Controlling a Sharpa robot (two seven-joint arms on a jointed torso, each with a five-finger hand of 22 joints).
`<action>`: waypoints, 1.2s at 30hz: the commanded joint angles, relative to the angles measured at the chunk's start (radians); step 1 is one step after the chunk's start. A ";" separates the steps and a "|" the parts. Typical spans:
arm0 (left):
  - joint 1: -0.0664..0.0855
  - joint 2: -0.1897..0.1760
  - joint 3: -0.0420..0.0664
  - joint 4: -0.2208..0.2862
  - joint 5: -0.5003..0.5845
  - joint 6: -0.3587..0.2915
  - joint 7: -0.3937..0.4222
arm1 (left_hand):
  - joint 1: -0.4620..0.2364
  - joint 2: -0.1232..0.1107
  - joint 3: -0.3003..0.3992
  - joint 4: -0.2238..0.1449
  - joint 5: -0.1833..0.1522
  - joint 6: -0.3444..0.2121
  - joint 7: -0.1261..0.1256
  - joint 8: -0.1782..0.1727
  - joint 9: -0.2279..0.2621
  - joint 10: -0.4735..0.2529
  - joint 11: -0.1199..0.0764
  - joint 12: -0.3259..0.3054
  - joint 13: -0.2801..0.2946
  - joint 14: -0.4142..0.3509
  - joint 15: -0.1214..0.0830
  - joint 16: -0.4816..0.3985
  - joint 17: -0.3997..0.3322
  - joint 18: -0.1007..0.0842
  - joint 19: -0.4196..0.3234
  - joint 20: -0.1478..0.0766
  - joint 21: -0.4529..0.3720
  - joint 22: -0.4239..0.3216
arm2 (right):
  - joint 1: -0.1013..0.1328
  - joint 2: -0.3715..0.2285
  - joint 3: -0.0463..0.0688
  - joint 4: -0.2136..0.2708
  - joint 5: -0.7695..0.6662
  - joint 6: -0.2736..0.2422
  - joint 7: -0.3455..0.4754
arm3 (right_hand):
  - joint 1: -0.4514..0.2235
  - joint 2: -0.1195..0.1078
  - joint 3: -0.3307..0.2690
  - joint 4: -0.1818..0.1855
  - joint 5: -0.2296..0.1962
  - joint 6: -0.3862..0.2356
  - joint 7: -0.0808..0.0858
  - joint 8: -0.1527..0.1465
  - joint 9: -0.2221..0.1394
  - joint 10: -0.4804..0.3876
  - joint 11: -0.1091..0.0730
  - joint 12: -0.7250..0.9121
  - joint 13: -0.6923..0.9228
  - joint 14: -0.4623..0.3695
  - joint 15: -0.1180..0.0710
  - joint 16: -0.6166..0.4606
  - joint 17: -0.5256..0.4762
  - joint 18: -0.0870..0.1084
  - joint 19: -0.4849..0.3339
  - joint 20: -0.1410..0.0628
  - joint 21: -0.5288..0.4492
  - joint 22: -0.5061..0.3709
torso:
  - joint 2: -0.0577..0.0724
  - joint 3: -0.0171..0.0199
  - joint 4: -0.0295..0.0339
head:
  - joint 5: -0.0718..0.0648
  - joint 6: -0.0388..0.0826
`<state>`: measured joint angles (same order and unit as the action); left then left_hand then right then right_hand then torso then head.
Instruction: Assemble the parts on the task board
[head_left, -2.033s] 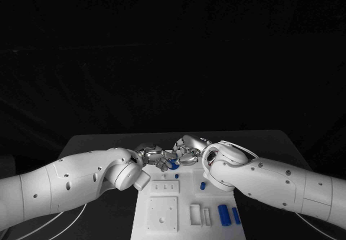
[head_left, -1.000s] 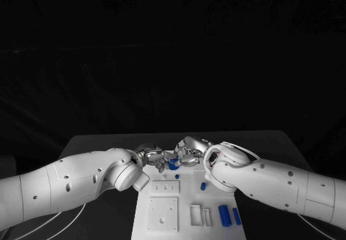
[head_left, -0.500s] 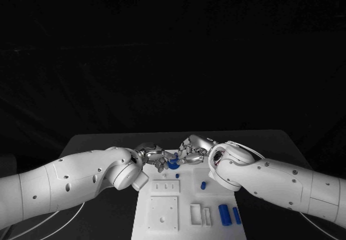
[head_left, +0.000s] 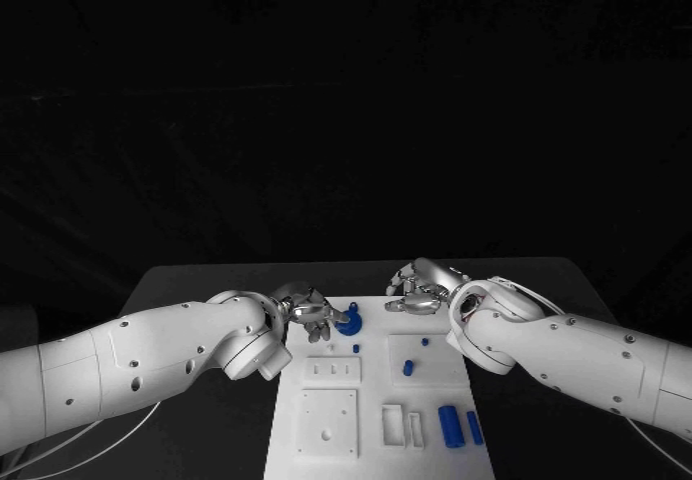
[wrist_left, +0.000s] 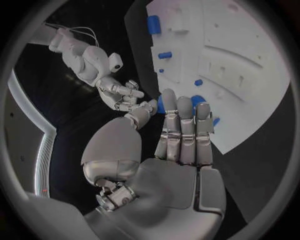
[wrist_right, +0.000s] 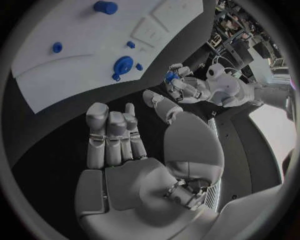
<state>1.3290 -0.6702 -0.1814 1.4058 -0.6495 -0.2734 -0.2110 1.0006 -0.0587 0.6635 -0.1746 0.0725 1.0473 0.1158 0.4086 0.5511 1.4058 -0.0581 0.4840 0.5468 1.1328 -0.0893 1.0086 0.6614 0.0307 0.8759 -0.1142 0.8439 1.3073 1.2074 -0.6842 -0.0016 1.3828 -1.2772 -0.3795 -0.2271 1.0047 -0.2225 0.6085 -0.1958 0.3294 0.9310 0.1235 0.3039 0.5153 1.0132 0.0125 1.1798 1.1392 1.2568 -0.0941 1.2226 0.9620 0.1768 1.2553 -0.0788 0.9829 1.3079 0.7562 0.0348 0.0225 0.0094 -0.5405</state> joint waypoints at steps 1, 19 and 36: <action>0.000 -0.005 -0.005 0.011 -0.120 -0.035 -0.049 | -0.001 -0.014 0.002 -0.003 0.013 0.092 -0.079 -0.004 0.098 0.009 -0.006 0.010 0.003 0.003 -0.007 0.012 0.002 0.005 0.004 -0.073 0.010 0.020 | 0.001 -0.015 0.004 0.002 0.039 -0.042 0.043 | 0.008 -0.004 -0.007 -0.001 0.011 -0.001 0.000 -0.003 0.001 -0.004 0.000 0.002 -0.002 -0.008 -0.003 -0.005 -0.001 0.085 -0.005 0.001 -0.005 0.000 | -0.001 0.0004 -0.0010 | 0.001 -0.007; -0.031 0.004 -0.059 0.013 -0.233 -0.169 -0.089 | 0.011 -0.057 0.005 0.010 0.072 0.143 -0.106 -0.037 0.147 0.070 -0.039 0.162 0.073 0.049 -0.062 0.167 0.033 0.012 0.033 -0.120 0.146 0.023 | 0.043 -0.047 0.012 -0.014 0.072 -0.049 0.068 | 0.013 -0.003 -0.013 0.004 0.057 0.002 0.000 -0.004 0.007 -0.006 -0.001 0.005 -0.011 -0.009 -0.003 -0.006 -0.002 0.085 -0.005 0.001 -0.010 0.002 | -0.009 0.0083 -0.0004 | 0.007 -0.060; -0.082 0.043 -0.059 -0.028 -0.287 -0.171 -0.113 | 0.005 -0.071 0.006 -0.010 0.182 0.193 -0.128 -0.051 0.193 0.026 -0.063 0.408 0.231 0.080 -0.129 0.310 0.051 0.027 0.105 -0.156 0.226 0.020 | 0.067 -0.042 0.019 -0.039 0.072 -0.038 0.065 | 0.014 -0.003 -0.016 0.005 0.083 0.002 0.000 -0.005 0.009 -0.007 -0.001 0.008 -0.016 -0.009 -0.004 -0.006 -0.002 0.085 -0.004 0.001 -0.011 0.003 | -0.010 0.0136 0.0006 | 0.016 -0.086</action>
<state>1.2485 -0.6328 -0.2411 1.3794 -0.9024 -0.4335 -0.3091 0.9955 -0.1282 0.6656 -0.1740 0.2507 1.1079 0.0765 0.3553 0.5591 1.4632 -0.0965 0.8900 0.7765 1.1821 -0.1587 1.3167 0.7137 0.0467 0.9728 -0.1461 1.0680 1.3078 1.2737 -0.7275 0.0164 1.3442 -1.2052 -0.4238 -0.1723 1.0086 -0.2264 0.5975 -0.1902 0.4097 0.9282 0.1190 0.3040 0.5240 1.0134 0.0125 1.1839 1.1245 1.2521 -0.0963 1.2228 0.9611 0.1766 1.2553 -0.0782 0.9756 1.3075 0.7461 0.0477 0.0226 0.0248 -0.6219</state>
